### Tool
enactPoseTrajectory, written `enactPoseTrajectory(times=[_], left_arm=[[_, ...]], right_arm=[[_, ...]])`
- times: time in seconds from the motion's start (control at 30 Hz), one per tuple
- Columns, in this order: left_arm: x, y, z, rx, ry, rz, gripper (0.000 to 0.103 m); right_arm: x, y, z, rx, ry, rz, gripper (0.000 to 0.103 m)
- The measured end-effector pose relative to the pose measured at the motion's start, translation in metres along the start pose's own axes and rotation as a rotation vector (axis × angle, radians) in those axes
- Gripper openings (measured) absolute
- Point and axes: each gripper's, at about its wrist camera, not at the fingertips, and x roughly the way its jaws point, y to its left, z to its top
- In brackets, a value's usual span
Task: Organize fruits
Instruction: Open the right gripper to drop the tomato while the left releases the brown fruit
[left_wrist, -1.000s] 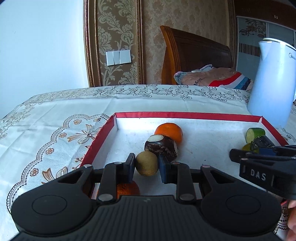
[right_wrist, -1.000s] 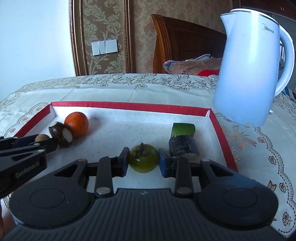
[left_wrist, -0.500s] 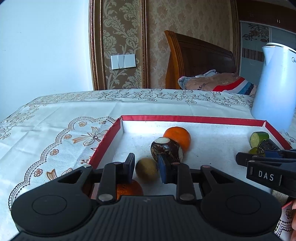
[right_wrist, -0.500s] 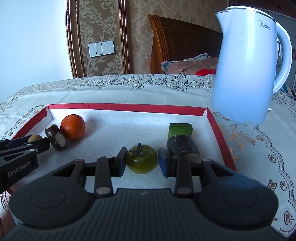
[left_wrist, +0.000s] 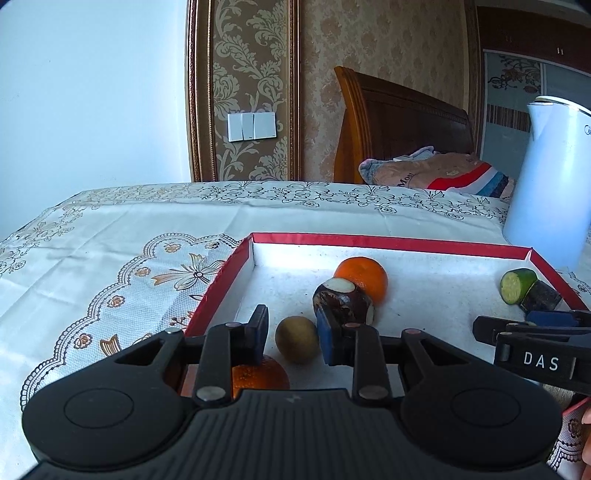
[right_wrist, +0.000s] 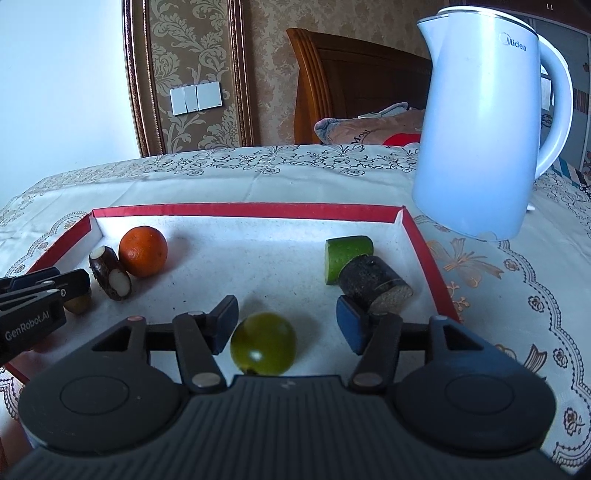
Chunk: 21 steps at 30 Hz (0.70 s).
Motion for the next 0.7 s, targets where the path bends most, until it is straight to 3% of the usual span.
enactPoseTrajectory(times=[0.2,0.7], left_arm=[[-0.006,0.001,-0.002,0.011,-0.009,-0.013,0.028],[-0.022,0.008,-0.006,-0.002,-0.032,-0.027,0.028]], right_arm=[[-0.007,0.002,-0.004,-0.021,-0.020,-0.006,0.073],[-0.025,0.001,-0.013,-0.025,-0.031,0.006,0.081]])
